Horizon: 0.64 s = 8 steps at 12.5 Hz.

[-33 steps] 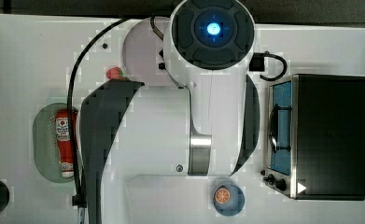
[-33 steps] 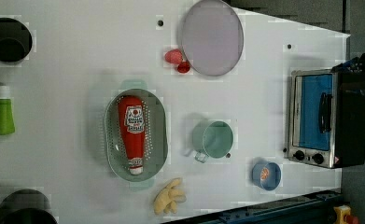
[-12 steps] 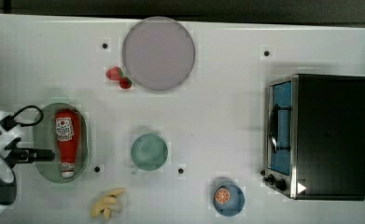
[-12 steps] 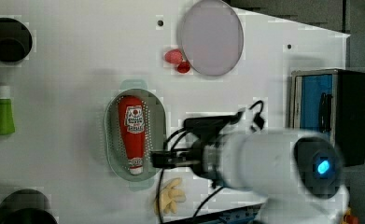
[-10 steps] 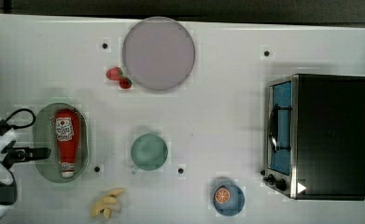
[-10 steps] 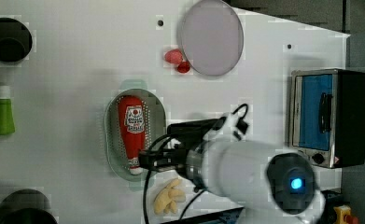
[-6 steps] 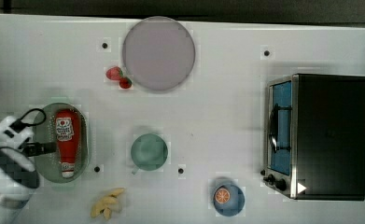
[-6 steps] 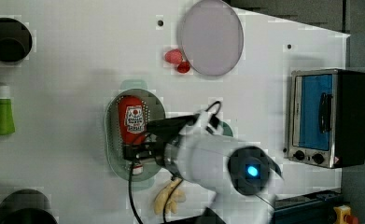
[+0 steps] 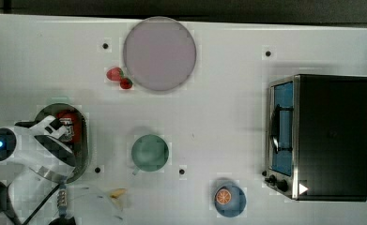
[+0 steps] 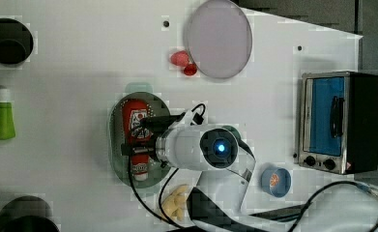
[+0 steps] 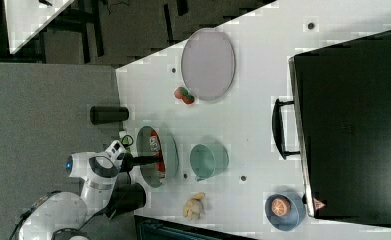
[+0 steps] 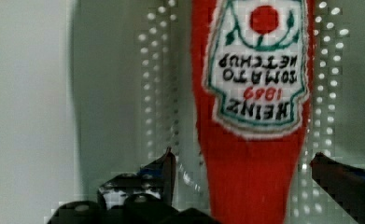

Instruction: Pick ketchup from strainer and place it on the table

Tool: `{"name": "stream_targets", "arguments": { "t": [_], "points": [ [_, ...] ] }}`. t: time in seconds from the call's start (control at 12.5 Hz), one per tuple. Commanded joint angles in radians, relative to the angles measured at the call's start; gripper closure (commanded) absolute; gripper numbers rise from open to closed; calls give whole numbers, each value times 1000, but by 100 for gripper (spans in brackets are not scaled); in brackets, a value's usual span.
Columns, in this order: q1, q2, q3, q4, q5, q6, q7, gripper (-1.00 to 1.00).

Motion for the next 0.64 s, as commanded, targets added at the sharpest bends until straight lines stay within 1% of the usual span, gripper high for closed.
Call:
{"name": "stream_targets", "arguments": {
  "t": [0.08,0.16,0.24,0.48,0.64],
  "points": [
    [8,26,-7,21,-54,58,126,-100],
    [13,43,-14,32,-75,58,128,-100],
    [18,54,-21,41,-89,58,128,-91],
    [23,51,-26,48,-93,57,128,-21],
    [19,25,-24,42,-92,39,128,-21]
  ]
}}
